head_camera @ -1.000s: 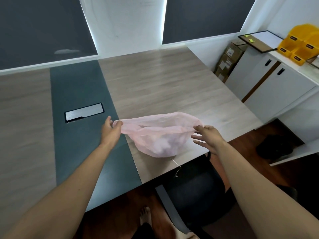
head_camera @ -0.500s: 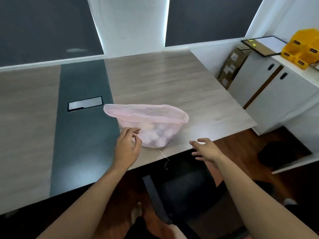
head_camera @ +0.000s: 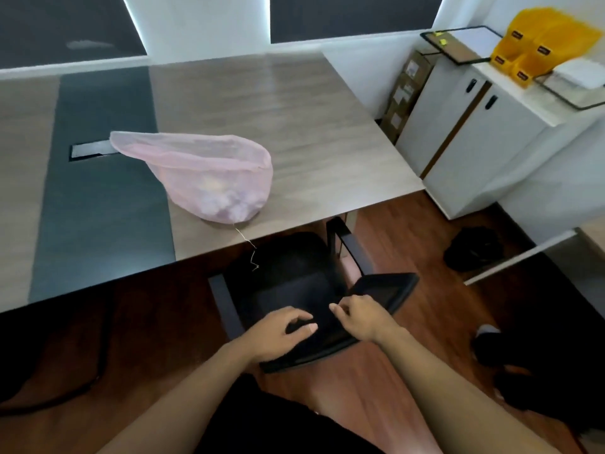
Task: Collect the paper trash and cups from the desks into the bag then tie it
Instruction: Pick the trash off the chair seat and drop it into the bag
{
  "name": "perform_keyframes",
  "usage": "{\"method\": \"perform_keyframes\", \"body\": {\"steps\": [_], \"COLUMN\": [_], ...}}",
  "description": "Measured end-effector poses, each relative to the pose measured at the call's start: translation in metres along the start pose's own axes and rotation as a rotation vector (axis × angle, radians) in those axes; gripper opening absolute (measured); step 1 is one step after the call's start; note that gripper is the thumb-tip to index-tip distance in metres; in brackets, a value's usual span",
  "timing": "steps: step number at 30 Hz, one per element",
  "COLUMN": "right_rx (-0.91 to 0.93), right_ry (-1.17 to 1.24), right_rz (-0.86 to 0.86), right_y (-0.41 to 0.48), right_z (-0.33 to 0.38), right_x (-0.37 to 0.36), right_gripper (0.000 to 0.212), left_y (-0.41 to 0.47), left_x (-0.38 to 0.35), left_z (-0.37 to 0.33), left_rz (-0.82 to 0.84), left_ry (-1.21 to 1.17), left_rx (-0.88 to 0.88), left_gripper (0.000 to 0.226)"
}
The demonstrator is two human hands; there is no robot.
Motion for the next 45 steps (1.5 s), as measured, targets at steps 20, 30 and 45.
{"method": "perform_keyframes", "body": {"steps": [20, 30, 45], "right_rx": [0.065, 0.010, -0.041], "right_ry": [-0.298, -0.302, -0.236], "right_rz": [-0.408, -0.390, -0.428], "right_y": [0.016, 0.120, 0.213], "right_z": [0.003, 0.034, 0.075], "right_x": [-0.042, 0.001, 0.041], "right_gripper": [0.041, 0.042, 0.038], "left_y": [0.023, 0.082, 0.142], "left_x": [-0.046, 0.065, 0.166], "left_z": [0.032, 0.035, 0.063], "left_rz": [-0.264, -0.297, -0.345], "left_ry": [0.458, 0.466, 0.519], "left_rx": [0.012, 0.003, -0.036], "left_gripper": [0.092, 0.092, 0.093]}}
Point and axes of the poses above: each hand's wrist, its own y-axis towards the middle knuckle, its own x-axis out of the back of the hand, z = x × y, the point moved 3 cm from there along y, towards the middle knuckle, and after that the axes turned 15 degrees about -y, right-handed, at the moved point
